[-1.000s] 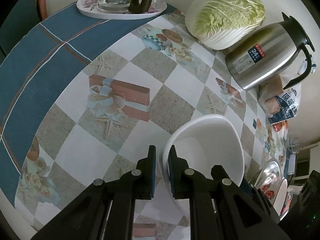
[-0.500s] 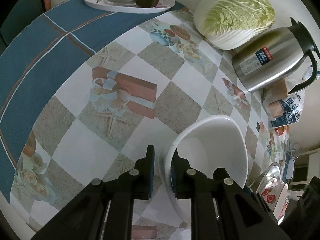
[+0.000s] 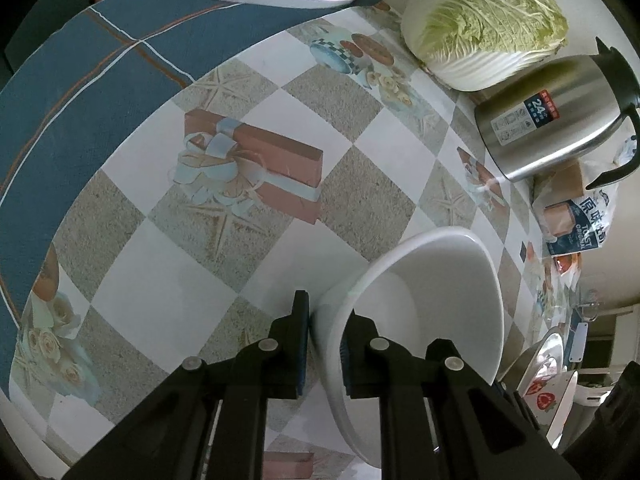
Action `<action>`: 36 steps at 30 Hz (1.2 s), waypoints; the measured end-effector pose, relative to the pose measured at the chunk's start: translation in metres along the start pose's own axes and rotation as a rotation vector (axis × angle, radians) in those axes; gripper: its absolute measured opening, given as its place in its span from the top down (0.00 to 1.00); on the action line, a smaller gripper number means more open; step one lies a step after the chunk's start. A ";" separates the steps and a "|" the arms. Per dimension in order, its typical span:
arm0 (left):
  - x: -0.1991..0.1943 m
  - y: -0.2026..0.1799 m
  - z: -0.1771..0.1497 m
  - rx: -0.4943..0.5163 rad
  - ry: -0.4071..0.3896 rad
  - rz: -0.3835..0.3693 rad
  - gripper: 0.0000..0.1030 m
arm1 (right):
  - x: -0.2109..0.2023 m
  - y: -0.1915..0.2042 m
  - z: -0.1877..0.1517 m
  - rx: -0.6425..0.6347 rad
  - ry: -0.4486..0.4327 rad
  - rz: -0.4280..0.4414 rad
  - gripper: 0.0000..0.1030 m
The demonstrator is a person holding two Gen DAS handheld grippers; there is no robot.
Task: Organize plates and bowls
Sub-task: 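Lift the square white bowl with both tools toward the steel basin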
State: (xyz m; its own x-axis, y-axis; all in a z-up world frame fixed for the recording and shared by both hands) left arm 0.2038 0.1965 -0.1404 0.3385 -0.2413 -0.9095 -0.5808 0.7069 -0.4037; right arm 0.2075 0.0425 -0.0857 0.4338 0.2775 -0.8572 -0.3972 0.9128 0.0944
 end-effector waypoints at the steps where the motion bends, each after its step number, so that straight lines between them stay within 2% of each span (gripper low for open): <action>1: 0.000 0.000 0.000 -0.002 0.000 -0.001 0.86 | 0.000 0.000 0.000 -0.001 0.001 0.001 0.74; 6: 0.001 0.001 0.000 -0.007 -0.001 -0.001 0.86 | 0.000 -0.001 -0.001 0.000 0.003 0.008 0.74; 14: -0.006 0.001 0.001 0.015 -0.034 0.042 0.86 | -0.002 0.005 0.001 -0.006 0.005 0.043 0.73; 19: -0.018 -0.001 0.002 0.031 -0.058 0.036 0.86 | -0.014 0.011 0.006 -0.026 -0.017 0.030 0.73; 36: -0.116 -0.046 -0.017 0.150 -0.259 -0.100 0.86 | -0.113 0.011 0.035 -0.023 -0.206 -0.018 0.73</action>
State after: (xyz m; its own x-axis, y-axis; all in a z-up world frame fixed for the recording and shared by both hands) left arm 0.1784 0.1804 -0.0176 0.5769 -0.1509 -0.8028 -0.4262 0.7828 -0.4534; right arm 0.1825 0.0321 0.0302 0.5958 0.3191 -0.7370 -0.4056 0.9116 0.0667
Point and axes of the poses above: each gripper's, at about its wrist camera, not at the fingertips, and x roughly the way its jaws point, y to its left, z to its top, the point moved 1 cm from there along x, roughly the way its jaws point, and after that the axes turned 13 degrees about -x, right-handed, at the moved point
